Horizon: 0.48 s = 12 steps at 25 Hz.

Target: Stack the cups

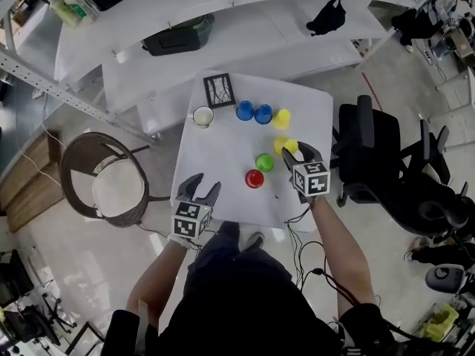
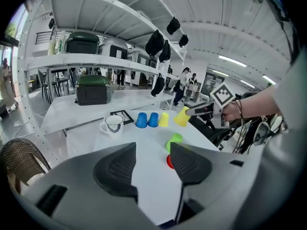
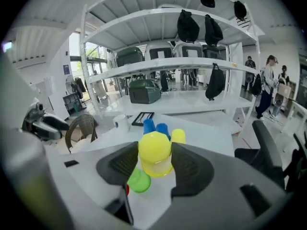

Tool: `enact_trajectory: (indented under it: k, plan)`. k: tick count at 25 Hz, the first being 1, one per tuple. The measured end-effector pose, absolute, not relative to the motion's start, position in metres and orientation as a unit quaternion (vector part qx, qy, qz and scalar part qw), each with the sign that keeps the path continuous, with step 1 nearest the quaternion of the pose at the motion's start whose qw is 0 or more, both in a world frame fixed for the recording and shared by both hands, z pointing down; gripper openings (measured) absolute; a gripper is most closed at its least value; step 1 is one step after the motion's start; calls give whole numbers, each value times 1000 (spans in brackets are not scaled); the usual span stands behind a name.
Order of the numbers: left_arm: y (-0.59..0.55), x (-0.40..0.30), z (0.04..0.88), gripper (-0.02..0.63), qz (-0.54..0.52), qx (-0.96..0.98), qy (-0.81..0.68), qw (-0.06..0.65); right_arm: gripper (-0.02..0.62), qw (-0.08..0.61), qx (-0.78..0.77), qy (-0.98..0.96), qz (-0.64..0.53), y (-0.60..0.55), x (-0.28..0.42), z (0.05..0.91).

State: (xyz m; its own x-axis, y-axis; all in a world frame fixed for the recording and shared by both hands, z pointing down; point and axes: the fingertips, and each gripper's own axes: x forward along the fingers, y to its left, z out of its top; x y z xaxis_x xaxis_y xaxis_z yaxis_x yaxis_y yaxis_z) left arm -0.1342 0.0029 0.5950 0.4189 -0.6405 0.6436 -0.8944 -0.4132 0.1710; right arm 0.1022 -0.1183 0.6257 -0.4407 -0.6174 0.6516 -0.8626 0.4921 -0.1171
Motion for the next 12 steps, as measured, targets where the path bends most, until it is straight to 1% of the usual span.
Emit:
enact_trajectory:
  k: [5, 12]
  plan:
    - [-16, -154, 603, 219, 252, 798, -479, 266, 216, 286, 441, -824, 211, -174, 64, 611]
    - [-40, -184, 617, 218, 263, 788, -481, 280, 216, 321, 421, -823, 204, -230, 23, 631]
